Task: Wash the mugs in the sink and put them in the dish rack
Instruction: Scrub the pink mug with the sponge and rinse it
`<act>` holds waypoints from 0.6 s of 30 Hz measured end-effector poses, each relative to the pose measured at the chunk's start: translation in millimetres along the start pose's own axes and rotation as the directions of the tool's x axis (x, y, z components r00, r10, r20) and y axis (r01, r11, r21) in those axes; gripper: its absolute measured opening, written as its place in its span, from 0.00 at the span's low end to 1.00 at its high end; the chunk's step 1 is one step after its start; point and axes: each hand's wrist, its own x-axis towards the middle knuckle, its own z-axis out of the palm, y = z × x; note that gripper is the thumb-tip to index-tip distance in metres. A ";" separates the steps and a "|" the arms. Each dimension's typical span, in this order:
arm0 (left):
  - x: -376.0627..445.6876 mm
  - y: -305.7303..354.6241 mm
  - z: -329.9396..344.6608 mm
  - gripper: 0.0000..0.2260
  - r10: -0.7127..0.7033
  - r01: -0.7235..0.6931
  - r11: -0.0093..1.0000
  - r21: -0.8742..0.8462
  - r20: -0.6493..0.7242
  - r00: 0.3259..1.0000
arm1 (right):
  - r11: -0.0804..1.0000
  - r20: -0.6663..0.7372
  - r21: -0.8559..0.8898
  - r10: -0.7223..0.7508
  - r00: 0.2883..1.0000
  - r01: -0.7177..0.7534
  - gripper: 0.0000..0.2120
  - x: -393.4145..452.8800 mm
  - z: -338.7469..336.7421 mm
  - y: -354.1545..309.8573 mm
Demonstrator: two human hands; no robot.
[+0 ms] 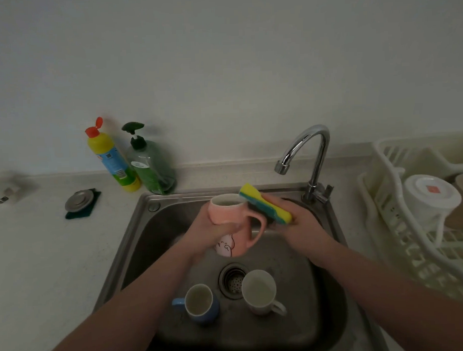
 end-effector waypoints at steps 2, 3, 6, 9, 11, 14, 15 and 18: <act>-7.7 -7.1 9.9 0.19 -0.079 0.071 0.988 -0.137 -0.057 0.995 | 0.998 0.036 0.057 0.033 0.999 -0.035 0.31 -3.5 3.9 6.8; -9.2 -12.7 14.6 0.15 -0.140 0.124 0.969 -0.212 -0.063 0.988 | 0.996 0.045 0.059 0.066 0.997 -0.068 0.31 -3.7 6.4 12.7; -12.3 -27.1 26.4 0.12 -0.306 0.261 0.859 -0.441 -0.033 0.951 | 0.954 0.108 0.148 0.246 0.963 -0.261 0.34 -4.3 14.7 25.2; -14.7 -45.4 29.4 0.22 -0.398 0.333 0.763 -0.554 0.002 0.917 | 0.841 0.353 0.383 0.249 0.902 -0.382 0.32 -1.4 20.4 35.2; -18.3 -54.8 30.5 0.25 -0.427 0.358 0.735 -0.576 0.017 0.904 | 0.776 0.300 0.446 0.340 0.891 -0.446 0.19 0.3 22.2 35.5; -22.2 -66.9 35.0 0.25 -0.463 0.401 0.705 -0.585 0.050 0.885 | 0.783 0.044 0.365 0.527 0.849 -0.504 0.19 0.9 30.3 45.9; -22.1 -71.0 37.2 0.24 -0.466 0.398 0.708 -0.584 0.038 0.884 | 0.836 -0.039 0.278 0.502 0.864 -0.473 0.15 -0.4 35.2 48.0; -18.4 -84.6 45.0 0.28 -0.491 0.383 0.720 -0.579 -0.034 0.870 | 0.920 -0.187 0.176 0.381 0.905 -0.351 0.13 -3.4 49.7 55.7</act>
